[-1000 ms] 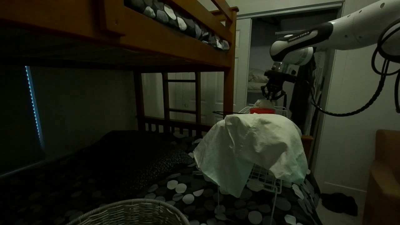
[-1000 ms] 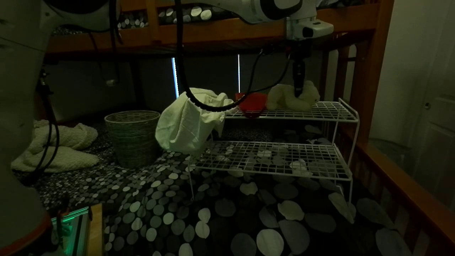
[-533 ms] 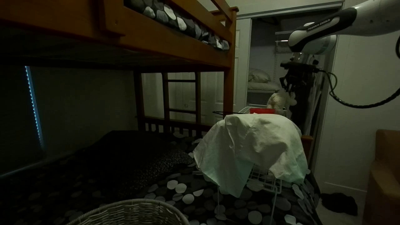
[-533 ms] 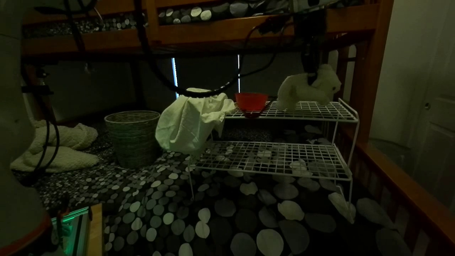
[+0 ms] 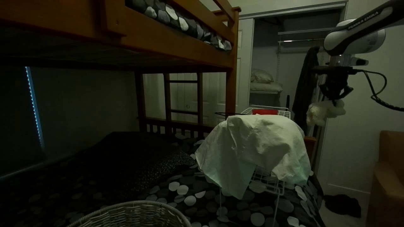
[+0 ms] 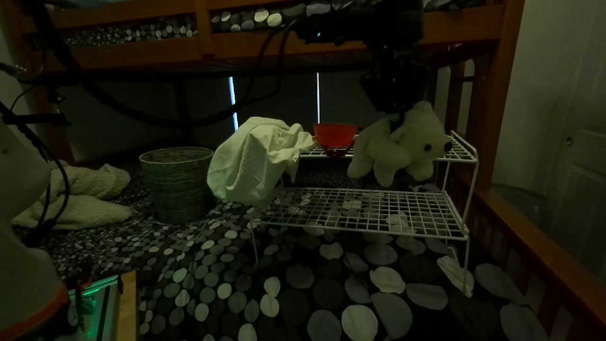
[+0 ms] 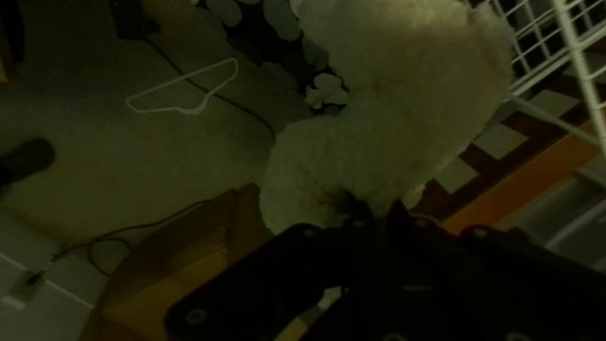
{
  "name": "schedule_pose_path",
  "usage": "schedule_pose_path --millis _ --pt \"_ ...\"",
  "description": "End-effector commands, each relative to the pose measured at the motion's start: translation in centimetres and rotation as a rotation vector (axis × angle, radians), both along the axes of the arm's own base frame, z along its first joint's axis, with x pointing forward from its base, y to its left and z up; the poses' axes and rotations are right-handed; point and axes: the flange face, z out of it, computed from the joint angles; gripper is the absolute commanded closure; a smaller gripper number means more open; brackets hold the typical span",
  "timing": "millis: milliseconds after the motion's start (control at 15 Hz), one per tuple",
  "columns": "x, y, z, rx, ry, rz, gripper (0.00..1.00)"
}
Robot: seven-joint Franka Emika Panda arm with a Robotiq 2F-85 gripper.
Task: Remove the white toy from the top rack and put it on the bottom rack
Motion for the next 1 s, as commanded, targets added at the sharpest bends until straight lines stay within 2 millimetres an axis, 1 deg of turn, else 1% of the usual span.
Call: schedule_pose_path --millis 0,133,200,267,333,400,467,533,600,667,733,867,933 --pt "-3.3 0.4 -7.5 0.037 0.006 -0.199 0.97" --pt "-3.7 1.0 -12.2 0.093 -0.023 -0.3 0.97" --pt "-3.5 0.7 -13.5 0.115 -0.04 -0.344 0.97" --pt "-2.6 0.5 -11.4 0.073 -0.008 -0.258 0.89" --pt "-2.8 0.7 -13.2 0.086 -0.012 -0.286 0.89" --pt "-3.0 0.8 -14.1 0.094 -0.011 -0.303 0.89" --pt "-3.0 0.8 -14.3 0.098 -0.012 -0.311 0.89" --pt "-2.8 0.9 -12.7 0.073 -0.059 -0.3 0.97" --pt "-2.5 1.3 -11.6 0.052 -0.162 -0.27 0.97" --pt "-2.1 1.3 -11.3 0.054 -0.211 -0.254 0.97" --pt "-1.6 0.9 -11.3 0.065 -0.278 -0.256 0.97" --pt "-1.1 0.3 -11.8 0.088 -0.401 -0.278 0.97" --pt "-0.7 0.2 -12.5 0.118 -0.452 -0.303 0.97"
